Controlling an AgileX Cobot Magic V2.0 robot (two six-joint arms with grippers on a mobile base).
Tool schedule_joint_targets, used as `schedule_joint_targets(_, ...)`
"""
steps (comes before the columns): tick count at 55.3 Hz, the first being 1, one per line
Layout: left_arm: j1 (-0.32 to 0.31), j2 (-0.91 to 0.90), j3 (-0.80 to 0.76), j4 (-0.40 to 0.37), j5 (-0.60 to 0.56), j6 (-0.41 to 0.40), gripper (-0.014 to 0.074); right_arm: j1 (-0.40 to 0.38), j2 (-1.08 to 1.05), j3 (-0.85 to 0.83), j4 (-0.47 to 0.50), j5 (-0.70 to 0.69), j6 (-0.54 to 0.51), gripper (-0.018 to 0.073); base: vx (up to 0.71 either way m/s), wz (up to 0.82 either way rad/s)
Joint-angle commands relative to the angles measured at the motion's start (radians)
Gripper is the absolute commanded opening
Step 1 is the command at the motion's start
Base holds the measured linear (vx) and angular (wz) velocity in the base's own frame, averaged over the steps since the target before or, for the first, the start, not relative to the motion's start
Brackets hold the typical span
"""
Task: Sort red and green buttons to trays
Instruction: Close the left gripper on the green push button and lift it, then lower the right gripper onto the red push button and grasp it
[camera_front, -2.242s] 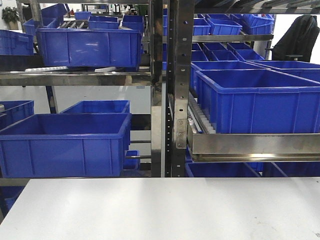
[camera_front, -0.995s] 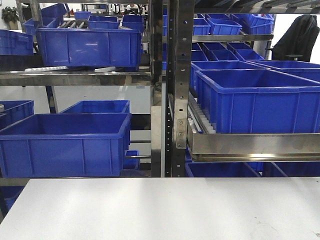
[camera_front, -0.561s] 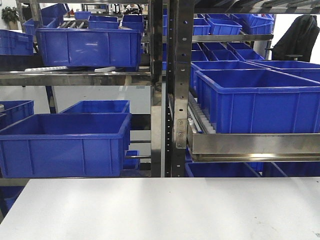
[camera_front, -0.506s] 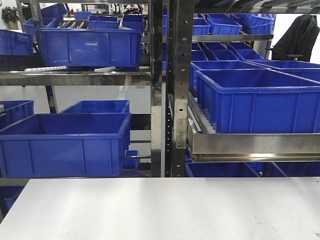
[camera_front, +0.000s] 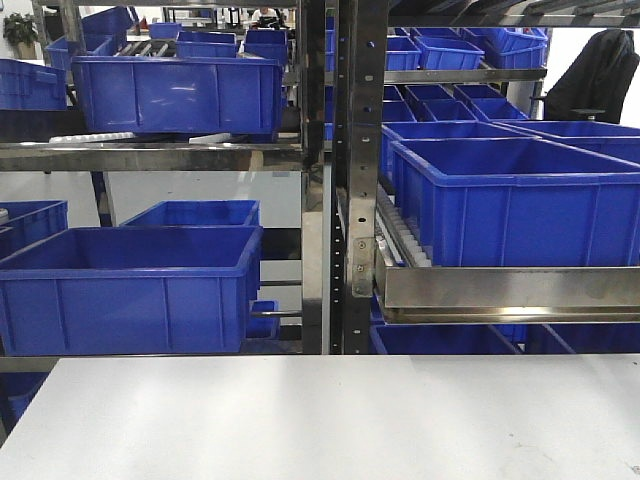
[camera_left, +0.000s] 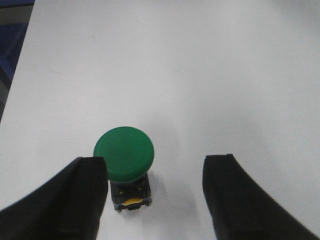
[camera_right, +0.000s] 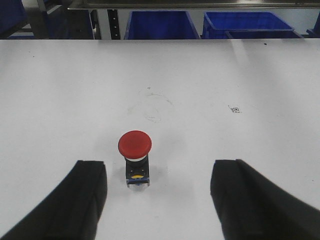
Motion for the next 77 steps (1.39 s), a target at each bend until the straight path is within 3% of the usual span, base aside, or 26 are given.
schedule_joint_targets(1,0.000,0.020,-0.028,-0.087,-0.132,0.062,0.0542,-0.001,0.009,-0.038,-0.006,-0.077,0.001,0.0515,0.00,0.00)
schedule_joint_targets(7,0.000,0.048,-0.028,-0.112,-0.217,0.112,0.0542,-0.001,0.009,-0.038,-0.006,-0.075,0.001,0.0515,0.00,0.00)
schedule_joint_targets(40,0.000,0.332,-0.039,-0.113,-0.469,0.110,0.0542,-0.001,0.009,-0.038,-0.006,-0.069,0.001,0.0515,0.00,0.00)
schedule_joint_targets(65,0.000,0.442,-0.164,-0.112,-0.400,0.090,0.0542,-0.001,0.009,-0.038,-0.006,-0.016,0.001,0.0515,0.00,0.00)
schedule_joint_targets(77,0.000,0.442,-0.164,-0.112,-0.273,0.084,0.0542,-0.001,0.009,-0.038,-0.006,-0.016,0.001,0.0515,0.00,0.00)
